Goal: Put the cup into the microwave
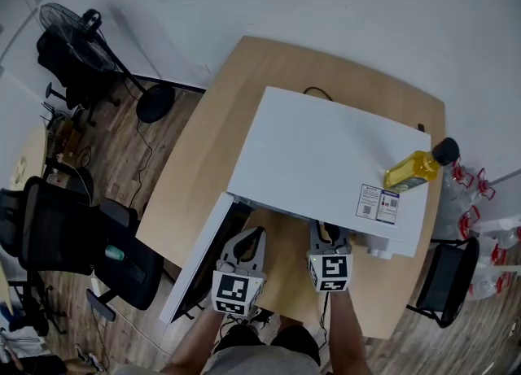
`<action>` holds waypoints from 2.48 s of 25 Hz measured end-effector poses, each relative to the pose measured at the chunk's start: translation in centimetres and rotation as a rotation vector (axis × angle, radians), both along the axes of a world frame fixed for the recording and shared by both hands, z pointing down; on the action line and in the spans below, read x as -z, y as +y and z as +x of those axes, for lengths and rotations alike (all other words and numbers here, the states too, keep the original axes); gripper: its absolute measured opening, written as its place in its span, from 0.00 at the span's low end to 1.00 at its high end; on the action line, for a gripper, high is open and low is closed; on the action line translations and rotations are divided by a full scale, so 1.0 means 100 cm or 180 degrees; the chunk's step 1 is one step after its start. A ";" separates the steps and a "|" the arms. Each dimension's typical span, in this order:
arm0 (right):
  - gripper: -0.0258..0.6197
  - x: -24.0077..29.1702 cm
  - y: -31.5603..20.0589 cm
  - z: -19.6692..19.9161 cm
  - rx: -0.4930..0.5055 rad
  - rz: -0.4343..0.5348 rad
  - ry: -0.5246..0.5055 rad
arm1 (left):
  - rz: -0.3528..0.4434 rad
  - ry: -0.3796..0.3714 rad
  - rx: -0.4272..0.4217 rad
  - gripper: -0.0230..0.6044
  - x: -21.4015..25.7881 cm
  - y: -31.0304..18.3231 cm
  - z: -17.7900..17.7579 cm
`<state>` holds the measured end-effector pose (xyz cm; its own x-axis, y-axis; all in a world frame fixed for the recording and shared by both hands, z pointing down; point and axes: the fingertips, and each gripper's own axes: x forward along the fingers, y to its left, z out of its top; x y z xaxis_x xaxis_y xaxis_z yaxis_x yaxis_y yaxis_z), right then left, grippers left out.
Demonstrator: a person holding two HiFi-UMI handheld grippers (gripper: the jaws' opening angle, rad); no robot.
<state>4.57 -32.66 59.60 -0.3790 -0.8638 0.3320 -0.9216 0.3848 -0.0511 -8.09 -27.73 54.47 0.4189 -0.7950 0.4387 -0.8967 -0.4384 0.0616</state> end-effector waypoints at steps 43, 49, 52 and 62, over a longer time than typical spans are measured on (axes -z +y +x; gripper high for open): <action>0.15 0.116 0.108 0.036 -0.0519 0.0430 -0.0174 | 0.0550 0.0119 -0.0464 0.08 0.090 0.060 0.016; 0.10 0.142 0.155 0.050 -0.0733 0.0531 -0.0104 | 0.0660 0.0177 -0.0668 0.08 0.108 0.088 0.025; 0.08 0.150 0.180 0.056 -0.0855 0.0574 -0.0073 | 0.0707 0.0200 -0.0758 0.08 0.115 0.103 0.028; 0.07 0.161 0.237 0.055 -0.1006 0.0654 -0.0038 | 0.0733 0.0214 -0.0885 0.08 0.121 0.146 0.024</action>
<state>10.05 -8.99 43.46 -0.0859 -0.9869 0.1367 -0.9963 0.0848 -0.0139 -5.69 -13.15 42.42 0.6546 -0.7215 0.2256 -0.7386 -0.6740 -0.0123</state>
